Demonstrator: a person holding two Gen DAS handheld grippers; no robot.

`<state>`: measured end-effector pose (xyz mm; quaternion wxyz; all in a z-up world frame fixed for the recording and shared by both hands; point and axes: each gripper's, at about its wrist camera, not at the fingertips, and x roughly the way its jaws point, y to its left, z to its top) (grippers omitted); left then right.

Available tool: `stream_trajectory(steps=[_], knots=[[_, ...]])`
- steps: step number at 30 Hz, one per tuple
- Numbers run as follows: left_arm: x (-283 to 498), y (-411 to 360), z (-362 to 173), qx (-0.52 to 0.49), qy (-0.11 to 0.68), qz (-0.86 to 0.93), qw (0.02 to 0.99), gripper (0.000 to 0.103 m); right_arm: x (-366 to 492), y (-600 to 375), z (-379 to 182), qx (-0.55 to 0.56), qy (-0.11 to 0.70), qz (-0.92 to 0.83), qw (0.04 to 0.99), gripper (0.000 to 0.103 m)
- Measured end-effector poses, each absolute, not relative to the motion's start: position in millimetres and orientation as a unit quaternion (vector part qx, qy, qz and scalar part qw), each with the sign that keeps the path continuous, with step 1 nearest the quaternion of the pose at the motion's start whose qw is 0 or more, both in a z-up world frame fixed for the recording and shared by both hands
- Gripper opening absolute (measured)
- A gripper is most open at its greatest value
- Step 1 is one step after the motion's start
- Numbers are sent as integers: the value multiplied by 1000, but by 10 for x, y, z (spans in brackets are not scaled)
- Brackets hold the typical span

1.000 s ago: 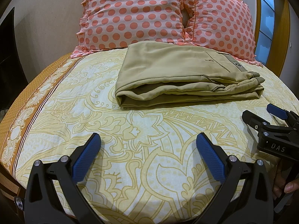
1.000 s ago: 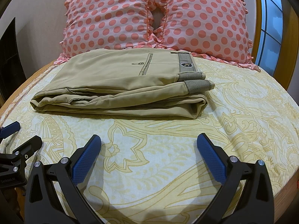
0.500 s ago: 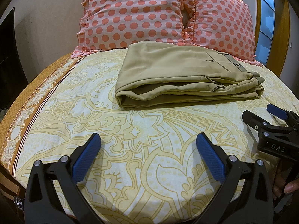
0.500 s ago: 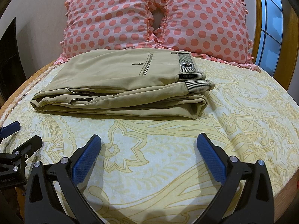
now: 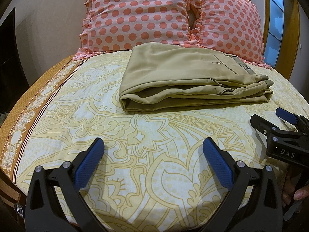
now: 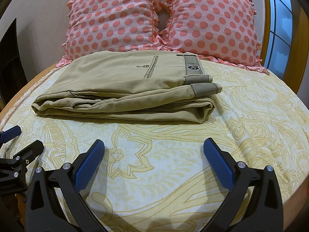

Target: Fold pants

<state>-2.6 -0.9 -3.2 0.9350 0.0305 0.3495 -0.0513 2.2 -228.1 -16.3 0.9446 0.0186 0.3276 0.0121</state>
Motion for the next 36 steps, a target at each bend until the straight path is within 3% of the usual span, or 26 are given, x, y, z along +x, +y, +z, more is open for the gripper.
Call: stream_trajectory(steps=[36], knots=[[3,1,-11,32,353,-52,934,101,13,-2272,-172,18,326,13,945,102]])
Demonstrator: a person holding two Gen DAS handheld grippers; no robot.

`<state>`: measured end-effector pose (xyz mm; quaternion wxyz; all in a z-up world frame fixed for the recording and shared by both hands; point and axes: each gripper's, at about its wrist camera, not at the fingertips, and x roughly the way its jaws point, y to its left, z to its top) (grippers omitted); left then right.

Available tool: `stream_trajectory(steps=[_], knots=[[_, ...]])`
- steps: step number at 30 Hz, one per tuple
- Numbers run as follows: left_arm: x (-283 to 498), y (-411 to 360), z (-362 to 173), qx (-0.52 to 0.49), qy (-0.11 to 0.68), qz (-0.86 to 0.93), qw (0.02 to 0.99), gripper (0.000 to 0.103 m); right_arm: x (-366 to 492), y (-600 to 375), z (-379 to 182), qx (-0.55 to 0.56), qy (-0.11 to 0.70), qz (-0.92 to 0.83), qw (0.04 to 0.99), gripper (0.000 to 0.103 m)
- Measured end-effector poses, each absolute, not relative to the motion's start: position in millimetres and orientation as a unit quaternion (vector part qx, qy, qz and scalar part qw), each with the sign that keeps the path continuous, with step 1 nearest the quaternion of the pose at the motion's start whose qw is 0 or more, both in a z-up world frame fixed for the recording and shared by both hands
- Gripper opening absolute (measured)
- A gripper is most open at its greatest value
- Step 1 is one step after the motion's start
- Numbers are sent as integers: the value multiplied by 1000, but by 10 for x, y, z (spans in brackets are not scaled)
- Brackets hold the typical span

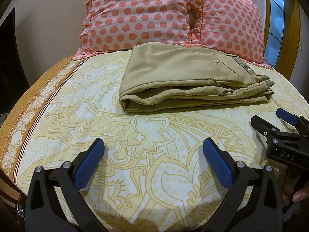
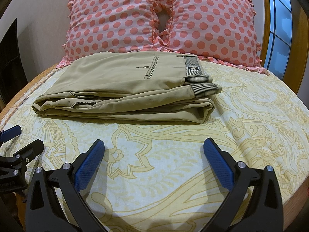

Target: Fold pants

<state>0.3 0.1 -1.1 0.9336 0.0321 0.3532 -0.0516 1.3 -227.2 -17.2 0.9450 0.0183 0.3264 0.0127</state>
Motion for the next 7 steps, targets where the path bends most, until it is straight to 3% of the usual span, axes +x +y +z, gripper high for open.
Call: stream_trajectory(steps=[7], knots=[[8,-6,-13,32,354,-51,933,101,19,-2272,-170,18,326,13,945,102]])
